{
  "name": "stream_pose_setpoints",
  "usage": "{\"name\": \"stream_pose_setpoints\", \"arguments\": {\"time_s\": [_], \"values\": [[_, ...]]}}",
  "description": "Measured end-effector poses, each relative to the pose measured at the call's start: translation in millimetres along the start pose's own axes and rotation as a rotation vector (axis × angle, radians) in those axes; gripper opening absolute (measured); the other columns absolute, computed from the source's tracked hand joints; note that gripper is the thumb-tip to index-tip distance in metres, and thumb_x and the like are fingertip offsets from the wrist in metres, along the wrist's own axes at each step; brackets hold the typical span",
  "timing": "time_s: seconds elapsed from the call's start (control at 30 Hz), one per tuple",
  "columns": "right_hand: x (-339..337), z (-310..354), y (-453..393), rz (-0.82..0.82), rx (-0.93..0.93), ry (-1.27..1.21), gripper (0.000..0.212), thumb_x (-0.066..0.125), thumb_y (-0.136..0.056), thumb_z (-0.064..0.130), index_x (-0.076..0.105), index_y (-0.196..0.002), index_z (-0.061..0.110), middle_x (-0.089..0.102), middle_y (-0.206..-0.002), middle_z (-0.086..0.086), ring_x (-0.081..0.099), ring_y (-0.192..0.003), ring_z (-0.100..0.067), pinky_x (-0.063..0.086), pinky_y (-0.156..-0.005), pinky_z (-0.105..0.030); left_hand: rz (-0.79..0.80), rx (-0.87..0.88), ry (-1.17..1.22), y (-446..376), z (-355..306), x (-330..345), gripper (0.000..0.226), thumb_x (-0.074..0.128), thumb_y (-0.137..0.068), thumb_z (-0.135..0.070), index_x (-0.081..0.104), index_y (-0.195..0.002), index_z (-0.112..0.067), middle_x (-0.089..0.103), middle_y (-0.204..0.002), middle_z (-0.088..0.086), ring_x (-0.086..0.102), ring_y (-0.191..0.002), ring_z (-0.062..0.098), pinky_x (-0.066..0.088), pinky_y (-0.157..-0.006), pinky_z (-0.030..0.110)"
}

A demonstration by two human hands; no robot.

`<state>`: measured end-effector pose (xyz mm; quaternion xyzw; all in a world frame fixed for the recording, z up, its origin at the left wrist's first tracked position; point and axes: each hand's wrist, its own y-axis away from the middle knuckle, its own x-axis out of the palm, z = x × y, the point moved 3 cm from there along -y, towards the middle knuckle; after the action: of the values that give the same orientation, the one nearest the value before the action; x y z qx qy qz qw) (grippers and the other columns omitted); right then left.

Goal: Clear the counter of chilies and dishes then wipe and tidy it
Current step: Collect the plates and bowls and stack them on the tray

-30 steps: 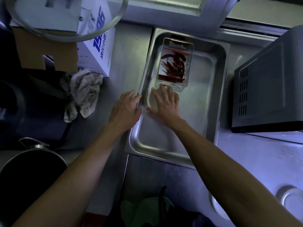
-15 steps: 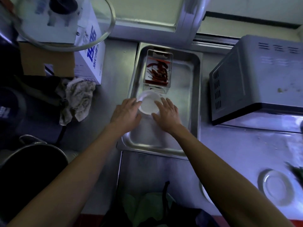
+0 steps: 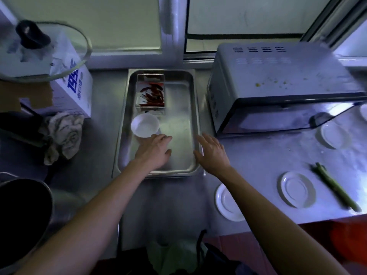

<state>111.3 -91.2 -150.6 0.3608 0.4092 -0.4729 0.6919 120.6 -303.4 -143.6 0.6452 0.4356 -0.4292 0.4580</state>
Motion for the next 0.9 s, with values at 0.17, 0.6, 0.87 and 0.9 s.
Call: {"name": "stream_pose_setpoints", "arguments": {"time_s": [0.17,0.6,0.87,0.9], "values": [[-23,-56,57,-0.042,0.068,-0.043,0.058,0.059,-0.096,0.034,0.041,-0.149,0.020,0.034,-0.159,-0.009,0.030,-0.146,-0.028,0.032,-0.113,-0.045,0.030,0.067,-0.041,3,-71,15,0.048,0.051,-0.094,-0.036,0.046,-0.140,-0.021,0.050,-0.144,0.001,0.046,-0.128,0.027,0.044,-0.094,0.044],[-82,-203,240,-0.143,0.260,-0.066,0.057,0.057,-0.097,0.034,0.039,-0.149,0.020,0.036,-0.157,-0.007,0.032,-0.144,-0.029,0.032,-0.113,-0.047,0.044,0.274,-0.046,28,-292,55,0.056,0.052,-0.095,-0.037,0.041,-0.148,-0.023,0.043,-0.151,-0.004,0.041,-0.135,0.021,0.039,-0.107,0.038],[-119,-276,334,-0.197,0.450,-0.073,0.060,0.056,-0.096,0.037,0.034,-0.151,0.024,0.033,-0.159,-0.005,0.031,-0.144,-0.028,0.033,-0.110,-0.048,0.014,0.469,-0.078,35,-417,68,0.052,0.053,-0.095,-0.041,0.046,-0.144,-0.026,0.050,-0.146,-0.006,0.047,-0.129,0.021,0.041,-0.102,0.036],[-123,-283,343,-0.197,0.483,-0.083,0.061,0.055,-0.096,0.038,0.033,-0.152,0.026,0.031,-0.160,-0.005,0.030,-0.145,-0.028,0.032,-0.112,-0.048,0.019,0.490,-0.080,35,-431,69,0.052,0.053,-0.095,-0.041,0.046,-0.144,-0.027,0.049,-0.147,-0.006,0.047,-0.129,0.021,0.042,-0.102,0.036]]}}
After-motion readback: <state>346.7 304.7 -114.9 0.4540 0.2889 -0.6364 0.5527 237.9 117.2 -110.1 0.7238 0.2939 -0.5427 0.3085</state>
